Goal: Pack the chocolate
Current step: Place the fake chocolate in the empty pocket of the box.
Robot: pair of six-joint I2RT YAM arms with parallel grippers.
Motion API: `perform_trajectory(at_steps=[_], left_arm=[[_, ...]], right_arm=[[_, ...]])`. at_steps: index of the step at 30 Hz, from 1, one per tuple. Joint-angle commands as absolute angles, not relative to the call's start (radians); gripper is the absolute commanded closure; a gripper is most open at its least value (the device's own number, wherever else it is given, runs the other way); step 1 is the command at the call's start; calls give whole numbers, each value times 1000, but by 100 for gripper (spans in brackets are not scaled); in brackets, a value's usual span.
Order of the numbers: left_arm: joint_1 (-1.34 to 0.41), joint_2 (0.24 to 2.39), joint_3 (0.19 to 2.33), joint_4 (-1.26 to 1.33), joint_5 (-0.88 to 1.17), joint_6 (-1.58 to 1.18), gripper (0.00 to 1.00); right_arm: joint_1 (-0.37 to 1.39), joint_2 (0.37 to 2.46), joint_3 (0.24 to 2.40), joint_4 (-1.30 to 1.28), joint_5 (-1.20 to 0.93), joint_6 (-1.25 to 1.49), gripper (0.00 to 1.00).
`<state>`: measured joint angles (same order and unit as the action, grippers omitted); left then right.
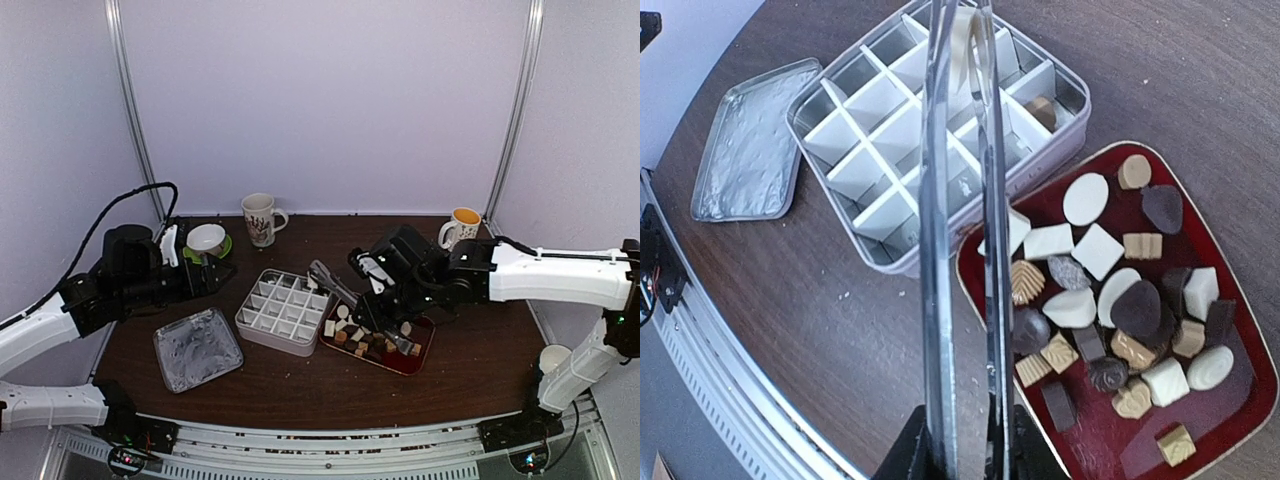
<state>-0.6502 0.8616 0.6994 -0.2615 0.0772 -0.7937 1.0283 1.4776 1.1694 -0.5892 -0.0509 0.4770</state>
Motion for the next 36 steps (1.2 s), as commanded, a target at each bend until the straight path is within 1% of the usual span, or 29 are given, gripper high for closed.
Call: perform_trajectory(at_steps=[1,7,15,17,19,24,36], left_arm=[[-607,880,695,-224,126,-776,2],[-573,882,701,-232,153,-767,2],[-556,883,734,-265,158,-752,2],[-554,884,738,-267,160,-752,2],[-551,883,743,-268,163,-752,2],[-550,879,749,-274,165,-753,2],[-548,863,748,-276,170,-763,2]], right_arm=[[991,1578,1237,-461,-96,447,78],[949,1693,1295,-441,-100,421,78],[932,1762,1328,-448,-68,387,78],[932,1779,1340,-454,-65,380,77],[932,1793,1353,-463,-64,375,72],[932,1795,1358,-468,-61,373,67],[932,1735,1331,-488,-61,369,67]])
